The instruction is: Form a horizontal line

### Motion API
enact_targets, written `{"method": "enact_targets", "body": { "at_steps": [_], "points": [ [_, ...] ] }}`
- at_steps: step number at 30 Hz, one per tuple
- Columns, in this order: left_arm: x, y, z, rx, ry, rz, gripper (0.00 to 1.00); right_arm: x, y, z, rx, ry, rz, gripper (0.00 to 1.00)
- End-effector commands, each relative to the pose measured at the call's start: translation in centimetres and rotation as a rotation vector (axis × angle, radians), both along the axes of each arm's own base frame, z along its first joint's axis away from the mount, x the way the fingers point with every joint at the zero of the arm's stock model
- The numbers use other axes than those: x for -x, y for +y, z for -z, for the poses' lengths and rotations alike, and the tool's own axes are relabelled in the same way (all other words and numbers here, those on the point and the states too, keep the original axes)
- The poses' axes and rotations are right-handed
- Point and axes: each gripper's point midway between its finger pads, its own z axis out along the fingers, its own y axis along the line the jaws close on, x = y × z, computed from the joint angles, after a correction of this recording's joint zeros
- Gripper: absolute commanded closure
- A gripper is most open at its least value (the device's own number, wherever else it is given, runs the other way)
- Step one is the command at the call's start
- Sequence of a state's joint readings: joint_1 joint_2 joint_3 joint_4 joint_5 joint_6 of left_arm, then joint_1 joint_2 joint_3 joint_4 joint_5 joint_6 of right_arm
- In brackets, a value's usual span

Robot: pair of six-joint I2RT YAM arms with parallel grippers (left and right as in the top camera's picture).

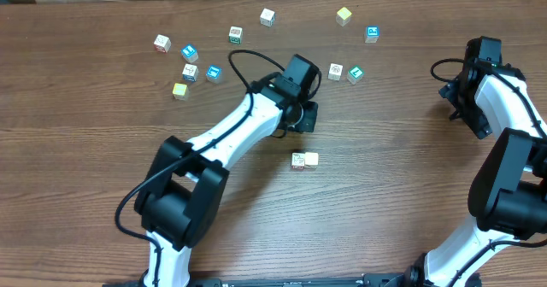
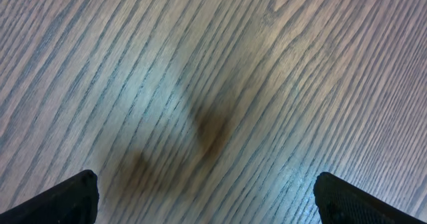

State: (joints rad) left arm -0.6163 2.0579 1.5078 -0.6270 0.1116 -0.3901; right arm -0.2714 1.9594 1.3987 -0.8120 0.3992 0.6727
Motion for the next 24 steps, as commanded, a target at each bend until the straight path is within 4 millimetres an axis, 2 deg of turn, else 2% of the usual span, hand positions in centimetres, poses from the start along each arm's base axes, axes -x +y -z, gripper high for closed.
{"method": "enact_targets", "body": {
  "at_steps": [1,8,14,24],
  "points": [
    [0.3,-0.6,1.2,-0.014,0.010,0.018,0.96,-0.5,-0.3,-0.1,0.013,-0.005,0.001,0.00],
    [1.7,0.4,2.5,-0.068,0.066,0.057,0.96,-0.5,-0.3,-0.1,0.012,-0.005,0.001,0.00],
    [2.8,-1.0,2.2,0.010,0.122,0.092,0.96,-0.5,-0.3,-0.1,0.012,-0.005,0.001,0.00],
    [3.4,-0.7,2.5,-0.008,0.145,0.084,0.96,-0.5,-0.3,-0.1,0.012,-0.005,0.001,0.00]
  ]
}}
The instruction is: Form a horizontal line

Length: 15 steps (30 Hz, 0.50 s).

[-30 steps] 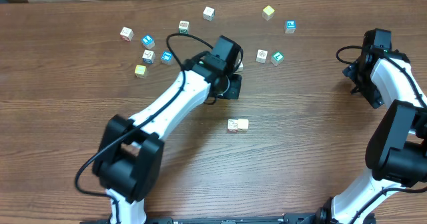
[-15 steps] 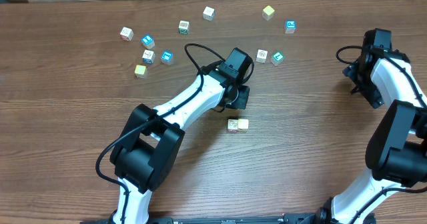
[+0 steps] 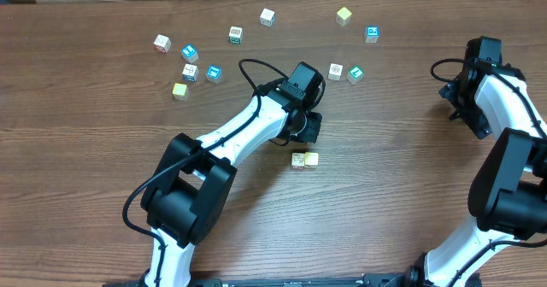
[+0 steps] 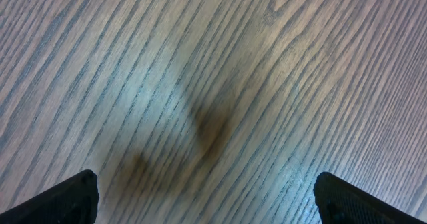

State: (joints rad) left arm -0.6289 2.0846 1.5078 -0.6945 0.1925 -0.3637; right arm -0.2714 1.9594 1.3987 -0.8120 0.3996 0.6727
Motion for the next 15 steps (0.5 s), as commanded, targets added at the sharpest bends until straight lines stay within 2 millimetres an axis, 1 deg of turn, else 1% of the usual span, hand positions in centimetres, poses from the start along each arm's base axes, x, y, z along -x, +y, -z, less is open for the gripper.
{"method": "enact_targets", "body": {
  "at_steps": [1,4,7,11,15],
  "points": [
    [0.90,-0.06,0.99,-0.016,0.039,0.013,0.96,-0.51,-0.28,-0.12,0.012,-0.005,0.001,0.00],
    [1.12,0.04,1.11,-0.024,0.047,0.003,0.96,-0.52,-0.28,-0.12,0.012,-0.005,0.001,0.00],
    [0.81,-0.22,1.06,-0.027,0.023,0.002,0.96,-0.51,-0.28,-0.12,0.012,-0.005,0.001,0.00],
    [0.58,-0.04,1.18,-0.065,-0.005,-0.021,0.96,-0.51,-0.28,-0.11,0.012,-0.005,0.001,0.00],
    [0.96,-0.61,1.16,-0.066,-0.011,-0.005,0.96,-0.52,-0.28,-0.12,0.012,-0.005,0.001,0.00]
  ]
}}
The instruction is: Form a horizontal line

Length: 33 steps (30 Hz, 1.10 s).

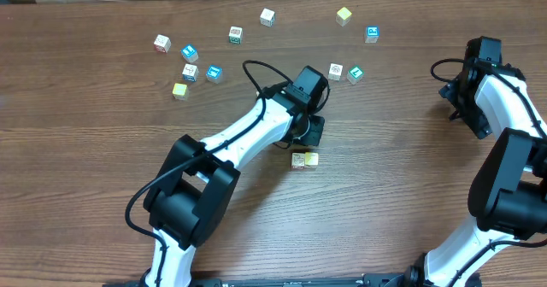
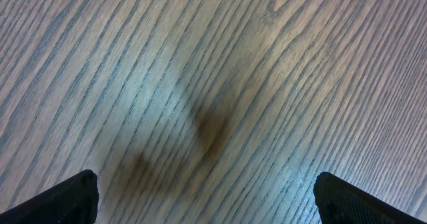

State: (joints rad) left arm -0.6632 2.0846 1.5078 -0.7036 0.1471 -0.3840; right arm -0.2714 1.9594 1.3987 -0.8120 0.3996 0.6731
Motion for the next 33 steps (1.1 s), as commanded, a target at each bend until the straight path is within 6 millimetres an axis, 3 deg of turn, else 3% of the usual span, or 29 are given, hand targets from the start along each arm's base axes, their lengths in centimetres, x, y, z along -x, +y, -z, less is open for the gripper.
{"method": "enact_targets", "body": {
  "at_steps": [1,11,21,33],
  "points": [
    [0.3,-0.2,1.0,-0.034,-0.004,-0.006,0.96,-0.5,-0.3,-0.1,0.012,-0.005,0.001,0.00],
    [-0.4,0.4,1.1,-0.095,-0.056,-0.073,0.96,-0.5,-0.3,-0.1,0.012,-0.005,0.001,0.00],
    [-0.2,0.6,2.4,-0.088,-0.067,-0.089,0.96,-0.5,-0.3,-0.1,0.012,-0.005,0.001,0.00],
    [0.6,0.4,2.5,-0.076,-0.029,-0.073,0.96,-0.5,-0.3,-0.1,0.012,-0.005,0.001,0.00]
  ]
}}
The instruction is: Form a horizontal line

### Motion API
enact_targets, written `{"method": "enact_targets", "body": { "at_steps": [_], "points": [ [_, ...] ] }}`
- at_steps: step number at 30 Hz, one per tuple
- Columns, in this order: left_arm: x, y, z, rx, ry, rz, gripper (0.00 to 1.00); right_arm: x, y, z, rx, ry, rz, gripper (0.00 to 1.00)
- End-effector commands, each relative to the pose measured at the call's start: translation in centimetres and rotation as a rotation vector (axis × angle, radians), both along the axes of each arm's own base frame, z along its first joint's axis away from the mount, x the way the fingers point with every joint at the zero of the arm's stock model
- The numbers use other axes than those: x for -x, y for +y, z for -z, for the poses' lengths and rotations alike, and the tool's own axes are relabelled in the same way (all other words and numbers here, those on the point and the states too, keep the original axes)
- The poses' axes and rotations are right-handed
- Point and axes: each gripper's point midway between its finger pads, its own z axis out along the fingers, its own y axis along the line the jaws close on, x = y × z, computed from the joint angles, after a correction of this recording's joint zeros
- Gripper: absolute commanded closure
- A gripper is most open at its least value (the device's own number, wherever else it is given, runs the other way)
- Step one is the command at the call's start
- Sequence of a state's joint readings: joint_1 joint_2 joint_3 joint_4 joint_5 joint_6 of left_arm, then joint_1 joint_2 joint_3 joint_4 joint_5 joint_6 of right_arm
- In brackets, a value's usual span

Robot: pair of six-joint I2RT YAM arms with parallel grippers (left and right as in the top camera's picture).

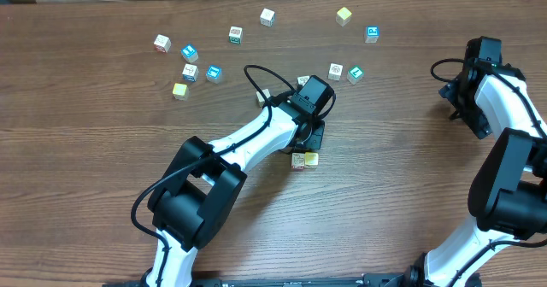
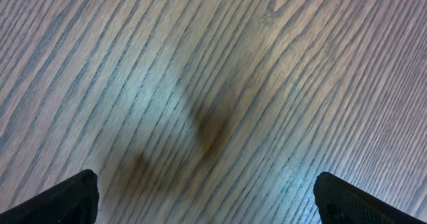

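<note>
Two small cubes, one patterned (image 1: pixel 297 161) and one cream (image 1: pixel 312 159), lie side by side in a short row at mid-table. My left gripper (image 1: pixel 313 137) hangs just behind them, its dark head nearly touching the pair. The arm hides its fingers, so its state does not show. My right gripper (image 2: pixel 207 197) stands open over bare wood at the right edge (image 1: pixel 453 99), nothing between its fingers (image 2: pixel 67 197).
Several loose cubes are scattered along the far side: a cluster at the left (image 1: pixel 190 71), white ones (image 1: pixel 267 16) (image 1: pixel 235 35), a yellow-green one (image 1: pixel 344 15), teal ones (image 1: pixel 372 33) (image 1: pixel 355 73) and a white one (image 1: pixel 336 70). The table's far edge lies behind them.
My left gripper has moved slightly nearer and to the right, closer to the two-cube row. The right arm and the cubes have not moved.
My left gripper was well behind the two-cube row at first. At each later moment it stood a little nearer and further right, and now it sits right behind the pair. The right gripper stayed open over bare wood throughout.
</note>
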State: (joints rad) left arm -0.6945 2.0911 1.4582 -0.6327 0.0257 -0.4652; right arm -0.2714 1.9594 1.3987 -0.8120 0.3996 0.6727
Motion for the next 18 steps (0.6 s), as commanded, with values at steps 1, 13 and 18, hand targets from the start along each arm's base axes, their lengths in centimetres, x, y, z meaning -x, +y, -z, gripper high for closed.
{"method": "enact_targets", "body": {
  "at_steps": [1,13,18],
  "points": [
    [1.07,-0.03,1.05,-0.010,0.040,0.009,0.96,-0.52,-0.28,-0.12,0.012,-0.005,0.001,0.00],
    [1.88,-0.08,1.16,-0.002,0.078,0.021,0.96,-0.52,-0.29,-0.12,0.012,-0.005,0.001,0.00],
    [1.90,-0.06,1.16,-0.003,0.079,0.022,0.96,-0.51,-0.28,-0.11,0.012,-0.005,0.001,0.00]
  ]
}}
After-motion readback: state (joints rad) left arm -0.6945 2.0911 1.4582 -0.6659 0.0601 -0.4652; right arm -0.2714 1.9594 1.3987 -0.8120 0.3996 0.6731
